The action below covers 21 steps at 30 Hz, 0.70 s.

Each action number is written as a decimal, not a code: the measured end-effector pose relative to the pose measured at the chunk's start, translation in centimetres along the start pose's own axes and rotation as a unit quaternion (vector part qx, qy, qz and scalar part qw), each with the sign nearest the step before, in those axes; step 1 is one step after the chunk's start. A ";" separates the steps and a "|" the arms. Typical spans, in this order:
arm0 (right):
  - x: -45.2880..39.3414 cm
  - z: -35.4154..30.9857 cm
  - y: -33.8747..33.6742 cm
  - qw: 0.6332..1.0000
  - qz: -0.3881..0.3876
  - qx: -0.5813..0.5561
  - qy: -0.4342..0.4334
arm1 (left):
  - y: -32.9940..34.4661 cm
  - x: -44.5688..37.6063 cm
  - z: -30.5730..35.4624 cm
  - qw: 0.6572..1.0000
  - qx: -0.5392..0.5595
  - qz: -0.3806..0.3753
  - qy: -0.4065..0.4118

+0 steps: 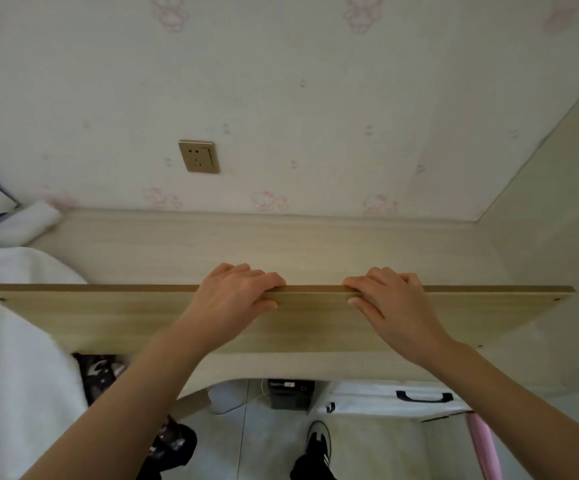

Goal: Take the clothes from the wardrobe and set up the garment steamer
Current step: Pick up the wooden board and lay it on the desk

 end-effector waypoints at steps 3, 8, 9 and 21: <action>-2.0 2.2 0.6 1.000 -0.009 -0.002 0.006 | 0.9 -2.9 -0.3 0.999 0.010 -0.041 -0.024; -4.9 4.8 1.6 0.999 -0.038 -0.001 0.016 | 2.8 -6.4 -1.1 0.995 0.013 -0.075 -0.058; -5.3 5.2 1.9 0.999 -0.043 -0.005 0.017 | 3.1 -6.9 -1.4 0.994 0.017 -0.081 -0.064; -9.8 7.0 4.3 0.992 -0.108 -0.039 0.044 | 5.3 -10.4 -4.7 0.989 0.054 -0.105 -0.086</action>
Point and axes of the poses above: each hand's wrist, its own x-axis away from the middle knuckle, its own y-axis out of the palm, z = x × y, the point moved 2 cm from there along -x, towards the middle knuckle, and after that the axes turned 5 degrees about z, right-handed, at the moved point
